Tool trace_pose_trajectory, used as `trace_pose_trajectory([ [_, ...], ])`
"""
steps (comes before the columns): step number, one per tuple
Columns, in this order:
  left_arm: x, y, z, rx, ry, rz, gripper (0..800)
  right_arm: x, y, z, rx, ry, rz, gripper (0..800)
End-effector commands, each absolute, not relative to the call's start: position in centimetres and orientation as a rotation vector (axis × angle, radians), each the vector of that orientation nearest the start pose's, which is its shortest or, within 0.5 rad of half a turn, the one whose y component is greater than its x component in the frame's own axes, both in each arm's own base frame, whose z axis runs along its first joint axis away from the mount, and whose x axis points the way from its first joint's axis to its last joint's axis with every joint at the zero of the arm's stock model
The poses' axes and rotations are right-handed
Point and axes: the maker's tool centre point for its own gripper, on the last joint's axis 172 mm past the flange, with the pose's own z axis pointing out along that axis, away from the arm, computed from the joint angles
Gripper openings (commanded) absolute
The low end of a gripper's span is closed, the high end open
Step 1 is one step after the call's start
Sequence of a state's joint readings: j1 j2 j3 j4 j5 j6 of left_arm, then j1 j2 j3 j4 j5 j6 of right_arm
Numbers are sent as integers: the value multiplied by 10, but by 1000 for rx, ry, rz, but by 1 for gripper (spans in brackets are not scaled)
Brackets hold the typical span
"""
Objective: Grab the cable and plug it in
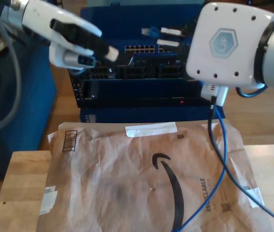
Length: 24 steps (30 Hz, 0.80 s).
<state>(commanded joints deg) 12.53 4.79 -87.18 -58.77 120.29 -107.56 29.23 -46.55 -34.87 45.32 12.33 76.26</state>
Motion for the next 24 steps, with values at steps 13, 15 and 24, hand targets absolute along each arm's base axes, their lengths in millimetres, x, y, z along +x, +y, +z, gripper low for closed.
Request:
trace_pose_trajectory([
  [13, 339, 17, 355, 1585, 2200, -1246, 798, 426, 129, 431, -1438, 1250, -702, 3],
  [15, 318, 34, 344, 1621, 2207, -1223, 798, 425, 126, 424, -1443, 1231, -746, 3],
  [24, 191, 97, 298, 1752, 2142, -1175, 799, 421, 106, 402, -1456, 1212, -855, 3],
])
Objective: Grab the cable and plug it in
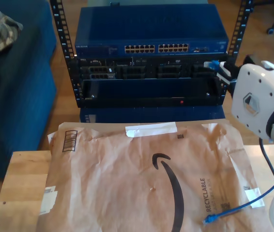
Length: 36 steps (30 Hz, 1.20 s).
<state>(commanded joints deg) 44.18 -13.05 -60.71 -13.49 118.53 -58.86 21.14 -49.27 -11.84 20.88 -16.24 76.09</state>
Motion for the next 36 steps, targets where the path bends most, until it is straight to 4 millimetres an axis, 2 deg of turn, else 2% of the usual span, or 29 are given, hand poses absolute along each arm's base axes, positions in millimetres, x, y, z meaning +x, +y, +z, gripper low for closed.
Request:
trace_pose_trajectory([
  [3, 141, 136, 271, 1697, 2160, -1170, 798, 423, 102, 405, -1449, 1218, -864, 3],
  [5, 114, 152, 256, 1660, 2170, -1157, 798, 425, 99, 405, -1446, 1226, -869, 3],
  [7, 89, 152, 242, 1636, 2140, -1183, 799, 432, 95, 403, -1448, 1244, -875, 3],
  [10, 61, 140, 221, 1589, 2114, -1181, 799, 437, 97, 395, -1467, 1258, -867, 3],
  [14, 25, 139, 195, 1662, 2169, -1132, 799, 448, 99, 391, -1482, 1273, -862, 4],
  [21, 1, 132, 188, 1621, 2106, -1063, 798, 472, 107, 389, -1505, 1292, -851, 3],
  [26, -27, 137, 160, 1612, 2149, -985, 798, 473, 107, 388, -1508, 1296, -848, 3],
  [30, -32, 137, 145, 1602, 2192, -909, 799, 473, 106, 386, -1509, 1299, -847, 3],
  [32, -32, 130, 128, 1614, 2191, -901, 799, 473, 106, 386, -1508, 1300, -848, 3],
  [34, -31, 135, 113, 1643, 2223, -845, 799, 473, 106, 385, -1510, 1300, -847, 3],
  [35, -31, 141, 112, 1661, 2248, -808, 798, 473, 107, 385, -1512, 1301, -846, 3],
  [36, -31, 136, 111, 1661, 2247, -808, 799, 474, 107, 385, -1513, 1302, -845, 3],
])
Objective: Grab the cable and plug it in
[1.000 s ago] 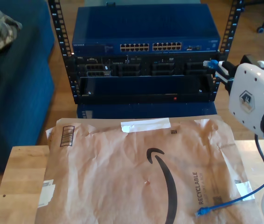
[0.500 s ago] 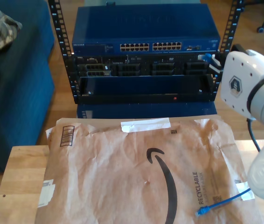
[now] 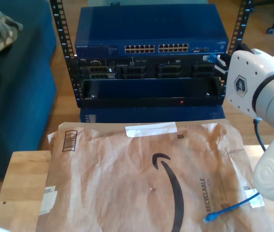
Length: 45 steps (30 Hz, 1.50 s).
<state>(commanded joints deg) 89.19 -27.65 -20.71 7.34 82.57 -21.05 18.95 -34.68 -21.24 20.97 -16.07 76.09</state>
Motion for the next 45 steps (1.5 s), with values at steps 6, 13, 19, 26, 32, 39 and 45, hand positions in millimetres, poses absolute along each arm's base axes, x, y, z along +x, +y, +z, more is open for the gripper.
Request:
trace_pose_trajectory([
  [6, -30, 129, 99, 1700, 2256, -752, 799, 477, 100, 380, -1514, 1321, -851, 3],
  [13, -29, 129, 89, 1807, 2192, -685, 798, 487, 94, 364, -1532, 1361, -847, 3],
  [19, -40, 132, 69, 1839, 2192, -574, 798, 487, 93, 359, -1539, 1368, -843, 3],
  [26, -36, 119, 39, 1866, 2146, -558, 800, 485, 93, 356, -1538, 1374, -838, 3],
  [32, -36, 113, 35, 1861, 2127, -574, 800, 482, 93, 346, -1554, 1384, -828, 2],
  [39, -36, 113, 35, 1861, 2127, -574, 800, 485, 103, 362, -1535, 1356, -825, 1],
  [45, -36, 113, 35, 1861, 2127, -574, 800, 486, 126, 377, -1493, 1341, -771, 1],
])
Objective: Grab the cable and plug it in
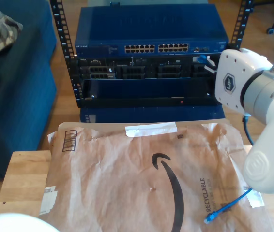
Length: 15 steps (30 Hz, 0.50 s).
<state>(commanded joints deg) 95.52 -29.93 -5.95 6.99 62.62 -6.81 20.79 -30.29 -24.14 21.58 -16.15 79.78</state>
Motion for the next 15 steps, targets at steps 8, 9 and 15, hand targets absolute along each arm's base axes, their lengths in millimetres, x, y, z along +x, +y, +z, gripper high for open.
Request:
trace_pose_trajectory([
  [8, -36, 113, 35, 1861, 2127, -574, 800, 492, 129, 360, -1523, 1366, -756, 0],
  [9, -36, 113, 35, 1861, 2127, -574, 800, 492, 129, 356, -1530, 1369, -754, 0],
  [15, -36, 113, 35, 1861, 2127, -574, 800, 498, 171, 347, -1593, 1324, -700, 0],
])
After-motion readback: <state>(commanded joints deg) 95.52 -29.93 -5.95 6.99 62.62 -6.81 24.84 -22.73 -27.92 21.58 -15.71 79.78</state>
